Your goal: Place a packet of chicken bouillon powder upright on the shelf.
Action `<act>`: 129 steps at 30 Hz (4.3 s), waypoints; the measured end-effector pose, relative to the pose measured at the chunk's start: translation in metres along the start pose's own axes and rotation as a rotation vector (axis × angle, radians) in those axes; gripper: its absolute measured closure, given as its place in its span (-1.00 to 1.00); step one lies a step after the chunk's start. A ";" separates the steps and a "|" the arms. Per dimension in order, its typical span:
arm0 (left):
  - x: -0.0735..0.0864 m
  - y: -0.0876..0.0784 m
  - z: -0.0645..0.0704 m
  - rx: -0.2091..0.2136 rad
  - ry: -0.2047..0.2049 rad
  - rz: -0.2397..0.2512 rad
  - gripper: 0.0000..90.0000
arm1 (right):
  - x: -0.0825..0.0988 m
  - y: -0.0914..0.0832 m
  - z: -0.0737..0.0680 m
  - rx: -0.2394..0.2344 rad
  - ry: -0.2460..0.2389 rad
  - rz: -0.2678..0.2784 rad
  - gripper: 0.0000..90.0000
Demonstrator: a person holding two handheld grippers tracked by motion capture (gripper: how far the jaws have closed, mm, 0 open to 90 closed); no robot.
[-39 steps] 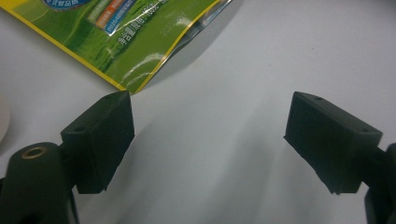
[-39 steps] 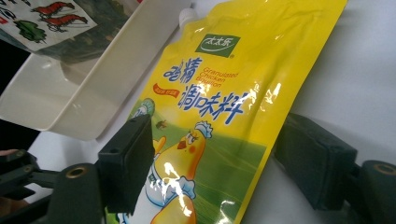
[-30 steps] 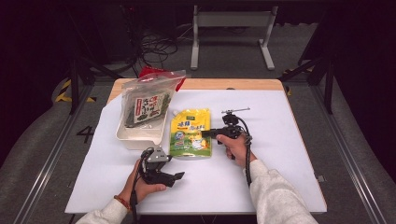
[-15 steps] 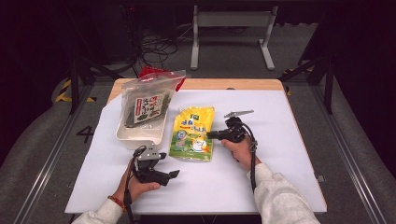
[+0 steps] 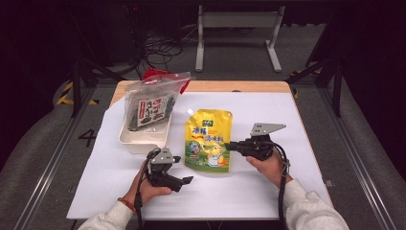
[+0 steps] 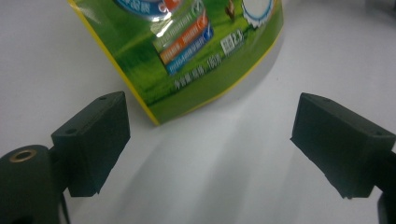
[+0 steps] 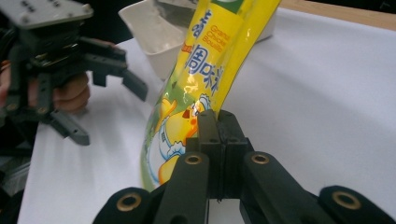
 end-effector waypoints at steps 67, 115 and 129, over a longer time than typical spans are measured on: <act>-0.071 -0.092 -0.010 -0.065 0.276 0.242 0.66 | 0.054 -0.056 -0.019 0.222 -0.155 -0.118 -0.29; -0.037 -0.156 -0.095 -0.123 0.244 0.192 0.66 | 0.084 -0.041 -0.017 0.218 -0.156 -0.229 -0.38; -0.036 -0.168 -0.098 -0.145 0.230 0.186 0.69 | 0.085 -0.039 -0.017 0.202 -0.145 -0.239 -0.39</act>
Point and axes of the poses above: each handheld gripper's, and its own axes: y roughly forward along the jaws, x roughly out of its underside, z roughly to its right, the point moved 8 cm from there along y, roughly forward along the jaws, and after that the axes turned 7 degrees about x, right-handed, at the moved point
